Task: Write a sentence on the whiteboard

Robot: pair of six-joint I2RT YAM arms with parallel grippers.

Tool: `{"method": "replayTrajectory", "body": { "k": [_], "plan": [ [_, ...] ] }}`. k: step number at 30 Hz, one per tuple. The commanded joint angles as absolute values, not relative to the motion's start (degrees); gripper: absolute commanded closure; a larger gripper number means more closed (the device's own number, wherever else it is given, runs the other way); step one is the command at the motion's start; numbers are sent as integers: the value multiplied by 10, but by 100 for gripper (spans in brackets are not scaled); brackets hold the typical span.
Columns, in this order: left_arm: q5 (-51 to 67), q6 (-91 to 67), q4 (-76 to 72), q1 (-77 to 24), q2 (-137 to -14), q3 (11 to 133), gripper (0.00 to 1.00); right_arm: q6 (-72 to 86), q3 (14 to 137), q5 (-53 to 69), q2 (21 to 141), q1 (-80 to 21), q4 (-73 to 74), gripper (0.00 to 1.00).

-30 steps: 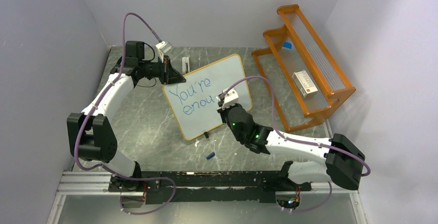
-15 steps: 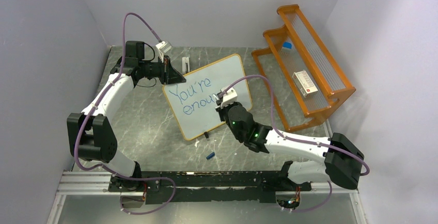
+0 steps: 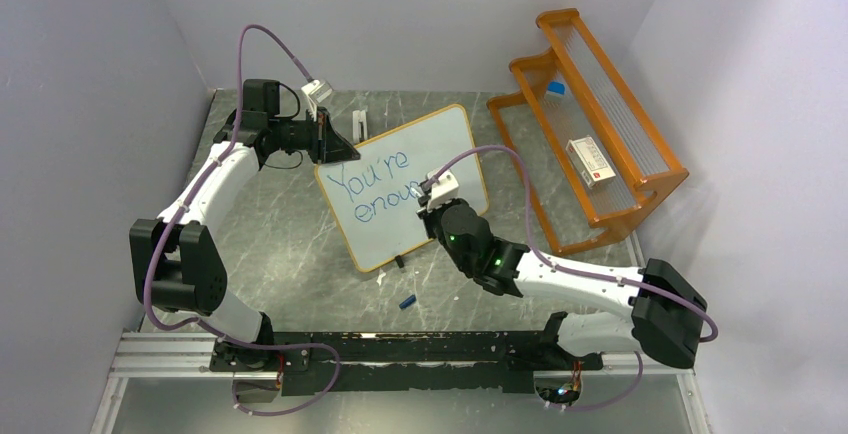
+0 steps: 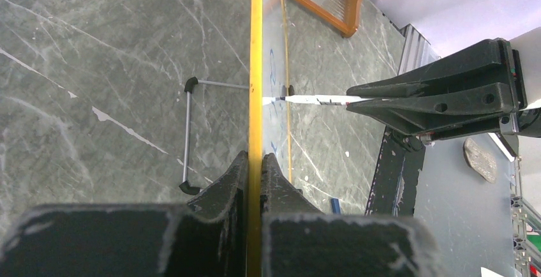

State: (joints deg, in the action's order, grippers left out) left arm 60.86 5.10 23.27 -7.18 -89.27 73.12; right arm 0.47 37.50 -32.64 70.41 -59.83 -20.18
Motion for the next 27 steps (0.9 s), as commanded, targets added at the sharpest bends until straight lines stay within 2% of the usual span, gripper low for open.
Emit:
{"method": "replayTrajectory", "body": {
  "k": [1, 27],
  "plan": [
    [571, 85, 247, -74, -911, 729, 95, 22, 369, -322, 691, -595, -174, 100],
    [571, 87, 249, -75, -911, 730, 95, 12, 365, -350, 691, -586, -167, 100]
  ]
}}
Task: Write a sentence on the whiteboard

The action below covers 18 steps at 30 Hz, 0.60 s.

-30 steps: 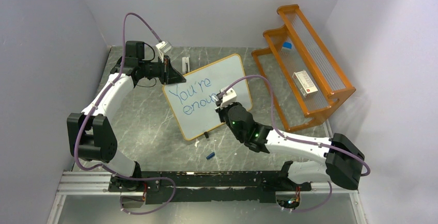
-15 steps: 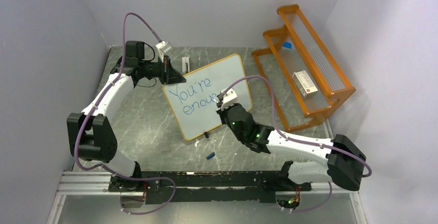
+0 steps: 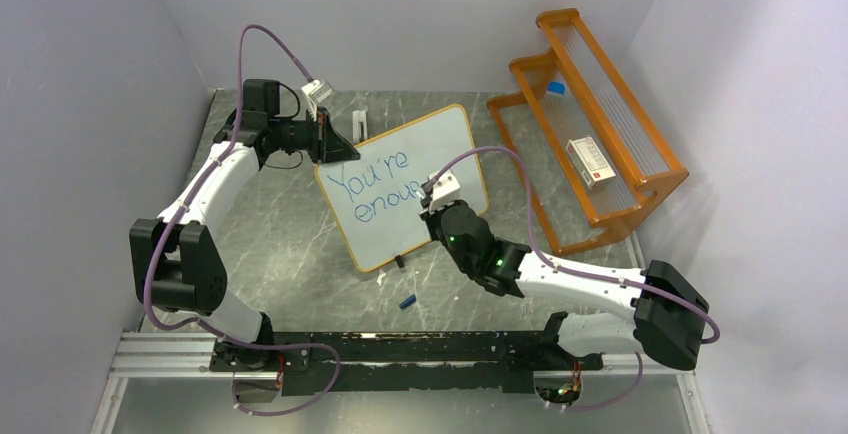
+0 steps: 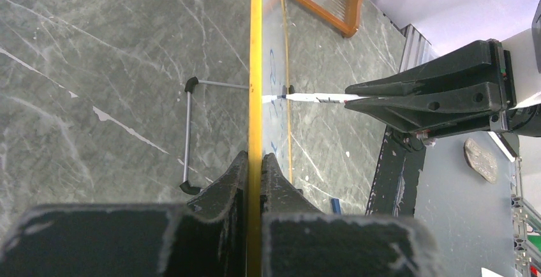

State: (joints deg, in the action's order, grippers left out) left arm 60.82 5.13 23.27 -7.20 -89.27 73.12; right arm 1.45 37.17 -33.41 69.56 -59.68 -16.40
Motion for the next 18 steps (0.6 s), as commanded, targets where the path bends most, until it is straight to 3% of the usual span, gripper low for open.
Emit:
{"method": "replayTrajectory", "body": {
  "k": [1, 18],
  "plan": [
    [571, 87, 250, -75, -911, 731, 95, 11, 366, -350, 691, -585, -169, 100],
    [571, 87, 250, -75, -912, 731, 95, 5, 382, -345, 701, -581, -203, 100]
  ]
}}
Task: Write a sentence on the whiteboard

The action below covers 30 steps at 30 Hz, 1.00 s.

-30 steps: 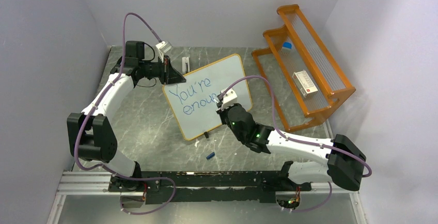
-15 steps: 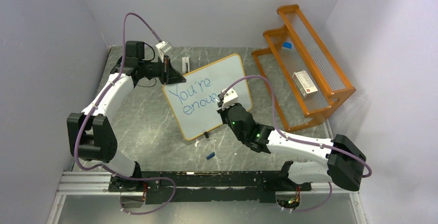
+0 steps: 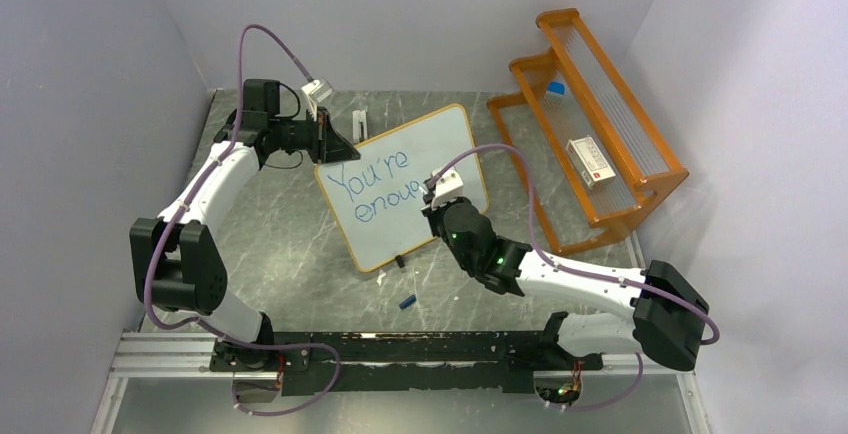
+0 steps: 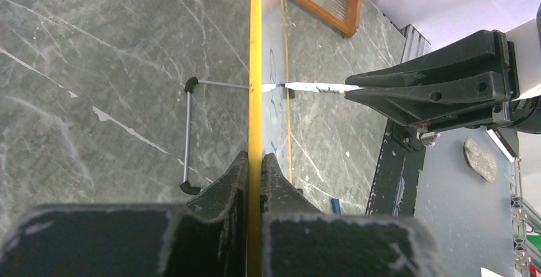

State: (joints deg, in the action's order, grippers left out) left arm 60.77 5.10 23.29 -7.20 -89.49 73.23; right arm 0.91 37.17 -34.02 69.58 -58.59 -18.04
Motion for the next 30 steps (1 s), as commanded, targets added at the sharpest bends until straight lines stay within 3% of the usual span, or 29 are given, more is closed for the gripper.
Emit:
{"method": "replayTrajectory", "body": {
  "k": [1, 30],
  "plan": [
    [570, 86, 249, -75, -912, 730, 95, 4, 383, -343, 701, -581, -201, 100],
    [572, 85, 248, -76, -911, 729, 95, 58, 367, -317, 677, -584, -96, 100]
  ]
}}
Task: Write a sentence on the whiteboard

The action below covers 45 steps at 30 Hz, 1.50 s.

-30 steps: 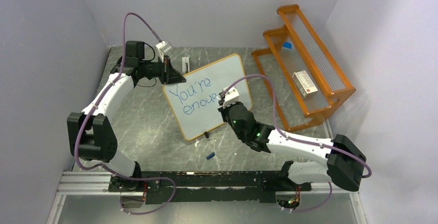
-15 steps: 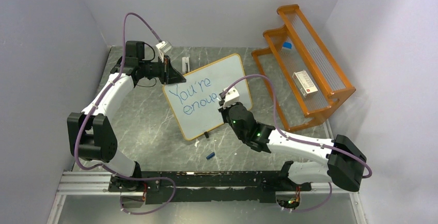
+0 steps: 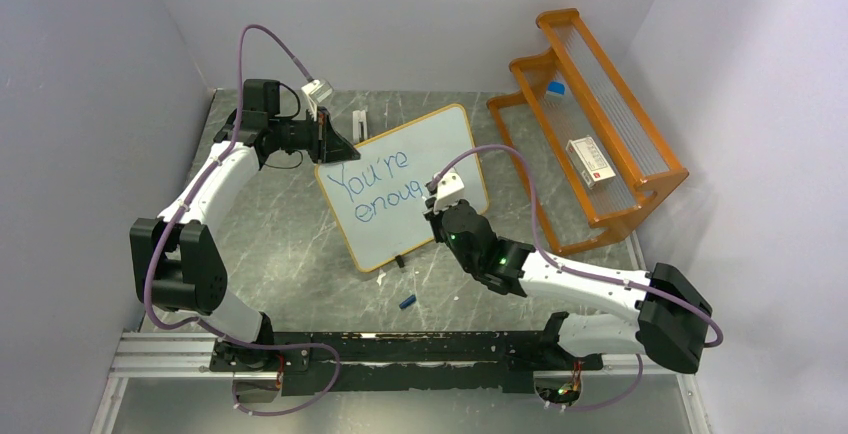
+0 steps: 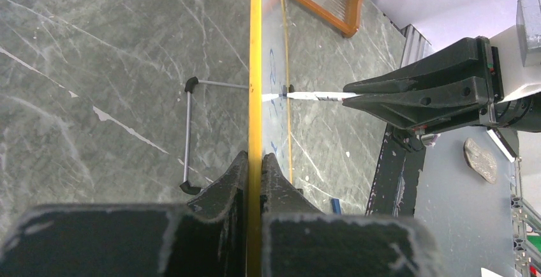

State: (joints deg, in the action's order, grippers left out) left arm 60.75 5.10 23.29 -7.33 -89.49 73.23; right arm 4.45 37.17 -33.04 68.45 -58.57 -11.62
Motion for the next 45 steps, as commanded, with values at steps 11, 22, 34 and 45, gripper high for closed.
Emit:
{"method": "replayTrajectory", "body": {
  "k": [11, 22, 34, 45],
  "plan": [
    [571, 85, 248, -76, -911, 729, 95, 55, 382, -297, 693, -607, -102, 100],
    [570, 85, 248, -76, -911, 729, 95, 41, 382, -340, 651, -609, -141, 100],
    [570, 86, 249, -76, -911, 730, 95, 18, 389, -326, 655, -564, -196, 100],
    [567, 89, 253, -76, -911, 732, 95, 11, 406, -308, 685, -549, -219, 100]
  ]
}}
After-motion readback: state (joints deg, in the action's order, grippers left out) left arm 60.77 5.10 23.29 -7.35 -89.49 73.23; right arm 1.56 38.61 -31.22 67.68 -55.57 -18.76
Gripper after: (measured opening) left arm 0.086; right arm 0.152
